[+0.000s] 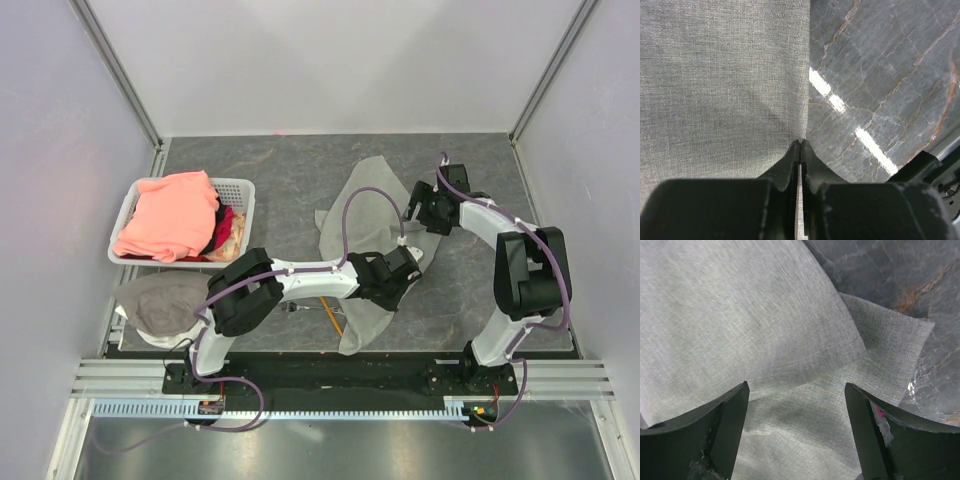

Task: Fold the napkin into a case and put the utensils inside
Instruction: Flatten out the crumpled napkin at the center of the board.

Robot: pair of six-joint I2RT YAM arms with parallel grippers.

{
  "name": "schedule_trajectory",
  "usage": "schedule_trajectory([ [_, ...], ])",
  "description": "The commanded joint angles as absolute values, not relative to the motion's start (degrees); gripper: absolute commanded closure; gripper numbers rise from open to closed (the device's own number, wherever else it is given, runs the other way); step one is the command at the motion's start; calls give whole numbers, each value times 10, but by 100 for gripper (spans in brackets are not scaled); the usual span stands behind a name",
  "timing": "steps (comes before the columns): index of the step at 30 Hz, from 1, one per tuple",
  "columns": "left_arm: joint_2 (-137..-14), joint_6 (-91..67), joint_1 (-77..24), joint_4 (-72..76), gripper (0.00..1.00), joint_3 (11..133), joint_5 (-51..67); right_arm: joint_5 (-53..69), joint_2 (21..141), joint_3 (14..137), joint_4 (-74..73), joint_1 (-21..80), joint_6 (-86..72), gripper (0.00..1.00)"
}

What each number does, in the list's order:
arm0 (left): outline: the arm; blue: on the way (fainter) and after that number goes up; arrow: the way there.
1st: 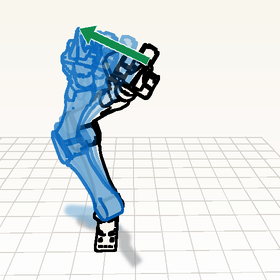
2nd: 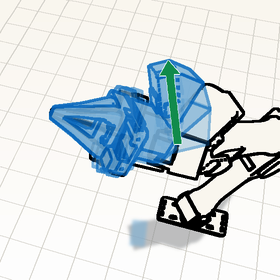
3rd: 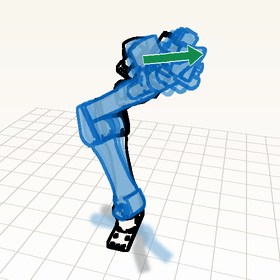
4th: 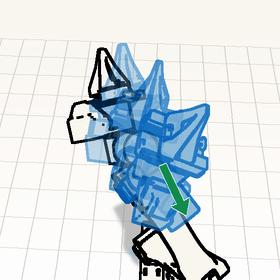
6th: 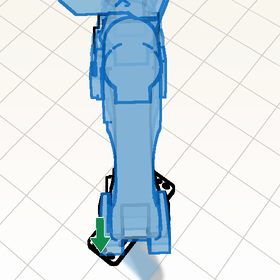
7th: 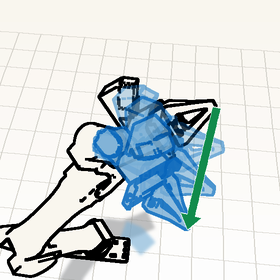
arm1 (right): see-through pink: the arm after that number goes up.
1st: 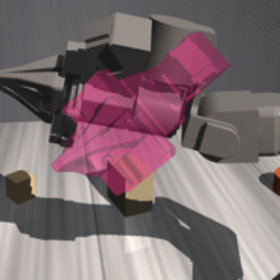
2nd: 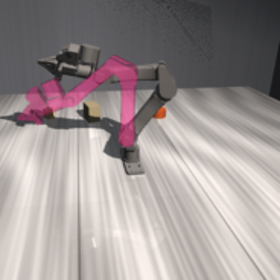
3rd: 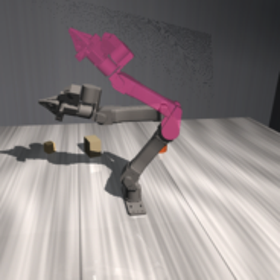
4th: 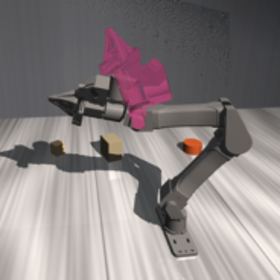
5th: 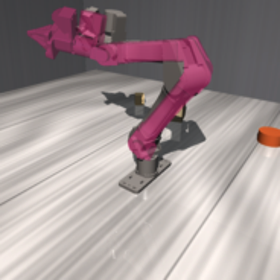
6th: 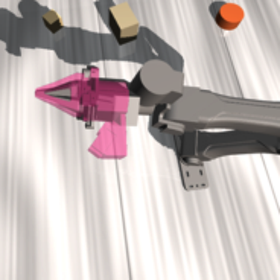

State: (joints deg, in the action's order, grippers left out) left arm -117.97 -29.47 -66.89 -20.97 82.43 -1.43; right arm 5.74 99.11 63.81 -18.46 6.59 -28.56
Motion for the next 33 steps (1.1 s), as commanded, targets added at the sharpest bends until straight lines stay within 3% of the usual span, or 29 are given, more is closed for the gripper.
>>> schedule_trajectory([
  [1, -1128, -290, -671, -214, 98, 820, -22, 69, 1008, 629, -150, 64, -318, 15],
  [5, -1110, -289, -671, -217, 98, 817, -25, 76, 1045, 655, -130, 64, -316, 27],
  [9, -1066, -281, -668, -236, 98, 826, -58, 68, 1051, 688, -140, 51, -304, 97],
  [15, -936, -260, -632, -303, 98, 846, -133, -26, 901, 742, -252, 32, -258, 100],
  [26, -631, -203, -594, -244, 98, 796, -186, -198, 629, 775, -392, 13, -257, 100],
  [30, -621, -189, -587, -234, 98, 791, -190, -198, 587, 760, -409, 13, -255, 100],
  [33, -662, -196, -554, -238, 98, 820, -164, -179, 625, 781, -391, 12, -246, 100],
])
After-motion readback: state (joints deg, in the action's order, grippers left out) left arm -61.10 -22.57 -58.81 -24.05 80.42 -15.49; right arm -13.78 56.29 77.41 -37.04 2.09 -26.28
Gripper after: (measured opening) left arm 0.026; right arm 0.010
